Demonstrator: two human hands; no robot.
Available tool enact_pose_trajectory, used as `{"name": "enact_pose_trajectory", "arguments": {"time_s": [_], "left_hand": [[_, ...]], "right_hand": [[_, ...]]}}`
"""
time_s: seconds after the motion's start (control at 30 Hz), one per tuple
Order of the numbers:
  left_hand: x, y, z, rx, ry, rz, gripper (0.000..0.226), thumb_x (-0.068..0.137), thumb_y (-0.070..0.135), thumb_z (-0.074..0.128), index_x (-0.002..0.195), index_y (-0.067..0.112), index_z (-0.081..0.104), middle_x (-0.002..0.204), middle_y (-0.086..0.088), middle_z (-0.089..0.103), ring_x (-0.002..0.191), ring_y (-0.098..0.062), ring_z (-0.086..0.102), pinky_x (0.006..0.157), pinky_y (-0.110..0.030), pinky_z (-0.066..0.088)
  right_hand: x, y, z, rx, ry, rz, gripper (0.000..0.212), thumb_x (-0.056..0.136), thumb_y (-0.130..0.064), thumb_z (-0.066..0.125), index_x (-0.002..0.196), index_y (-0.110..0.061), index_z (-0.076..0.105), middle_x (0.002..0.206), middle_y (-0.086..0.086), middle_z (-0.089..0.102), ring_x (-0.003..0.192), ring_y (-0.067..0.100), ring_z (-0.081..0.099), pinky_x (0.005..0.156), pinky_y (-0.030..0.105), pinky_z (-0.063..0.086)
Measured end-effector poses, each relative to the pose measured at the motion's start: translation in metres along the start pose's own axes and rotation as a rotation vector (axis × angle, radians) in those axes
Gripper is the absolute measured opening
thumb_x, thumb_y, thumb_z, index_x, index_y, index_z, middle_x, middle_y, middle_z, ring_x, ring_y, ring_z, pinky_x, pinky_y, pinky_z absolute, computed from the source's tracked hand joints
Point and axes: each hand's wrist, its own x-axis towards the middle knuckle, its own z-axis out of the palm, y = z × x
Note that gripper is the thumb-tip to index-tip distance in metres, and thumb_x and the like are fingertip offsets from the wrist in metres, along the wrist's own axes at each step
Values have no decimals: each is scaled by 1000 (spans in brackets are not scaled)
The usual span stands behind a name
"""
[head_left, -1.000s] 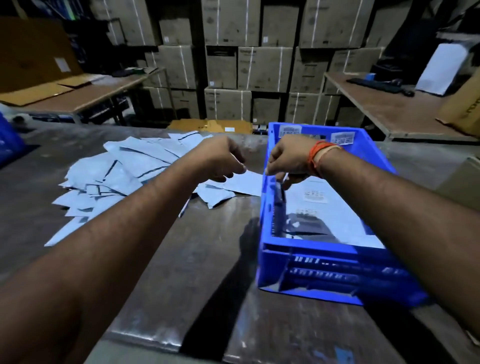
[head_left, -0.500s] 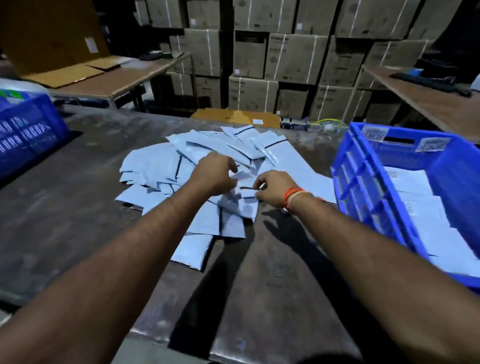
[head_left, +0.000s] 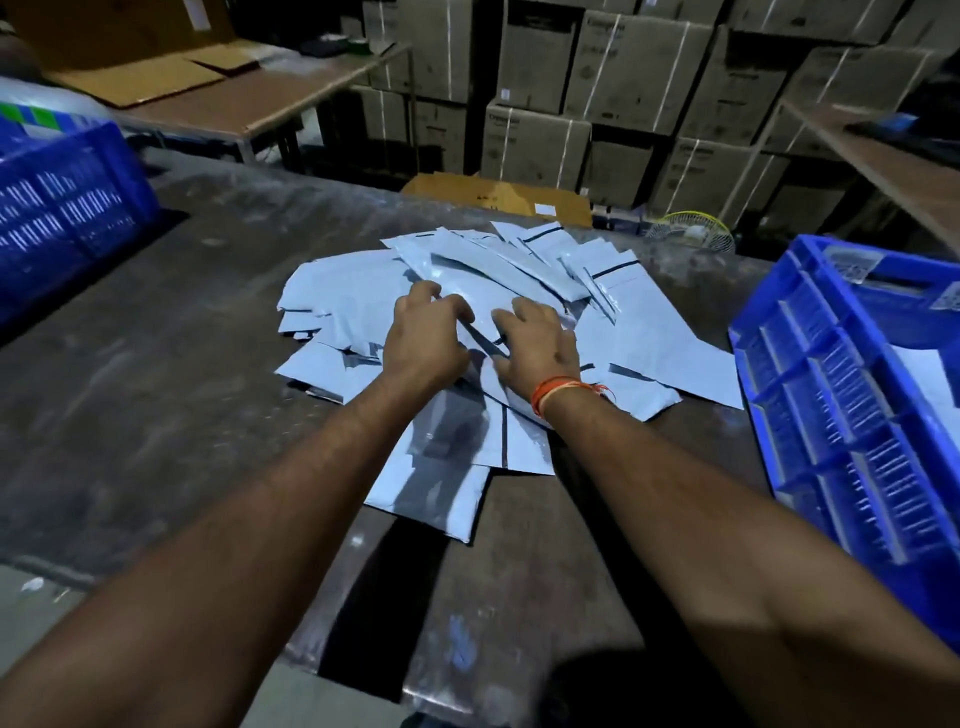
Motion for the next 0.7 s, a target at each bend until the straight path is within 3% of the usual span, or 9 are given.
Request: {"name": "enact_pose_trajectory", "arguments": {"time_s": [0.07, 0.17, 0.27, 0.37, 0.53, 0.63, 0.7], "left_hand": [[-3, -4, 0, -4, -3, 2, 51, 78, 11, 77, 125, 28, 63, 153, -6, 37, 140, -29, 33, 98, -37, 46], [-10, -7, -2, -11, 27, 16, 71, 75, 9, 81, 138, 27, 54, 155, -9, 34, 143, -32, 27, 105, -43, 44], [-18, -4, -1, 98, 146, 79, 78, 75, 6, 78, 143, 31, 50, 157, -12, 32, 146, -34, 20, 110, -49, 38], [-24, 5, 3, 191, 160, 140, 71, 72, 13, 82, 135, 35, 59, 158, -13, 31, 149, -38, 13, 116, -54, 25], [-45, 30, 13, 238, 144, 228, 32, 77, 41, 81, 108, 37, 76, 148, -8, 46, 145, -38, 24, 114, -56, 26], [-56, 42, 22, 155, 24, 236, 37, 75, 59, 69, 101, 34, 77, 122, 4, 66, 123, -28, 52, 100, -48, 44], [-72, 50, 25, -61, -88, 183, 34, 79, 53, 74, 100, 27, 76, 101, 3, 72, 100, -22, 64, 81, -33, 48]], "right_hand": [[2, 0, 1, -32, 70, -23, 16, 81, -16, 64, 97, -21, 68, 107, 2, 62, 109, 31, 56, 76, 40, 51], [-15, 9, -6, 71, 192, -105, 7, 79, -14, 61, 76, -17, 67, 81, 1, 63, 91, 29, 59, 63, 35, 47], [-50, 20, -23, 275, 257, -172, 10, 83, -17, 58, 87, -15, 68, 87, 3, 65, 94, 27, 59, 72, 37, 49], [-93, 36, -42, 458, 358, -171, 15, 87, -10, 61, 99, -9, 71, 97, 6, 71, 96, 23, 63, 84, 32, 50], [-148, 73, -65, 739, 451, 116, 8, 95, -14, 58, 95, -15, 66, 75, -3, 61, 70, 11, 57, 68, 31, 46], [-170, 100, -73, 867, 484, 273, 9, 97, -13, 58, 98, -12, 66, 80, -12, 60, 73, -2, 53, 71, 21, 45], [-187, 115, -72, 882, 420, 376, 13, 97, -17, 59, 103, -11, 68, 86, -7, 65, 79, 2, 56, 73, 21, 46]]}}
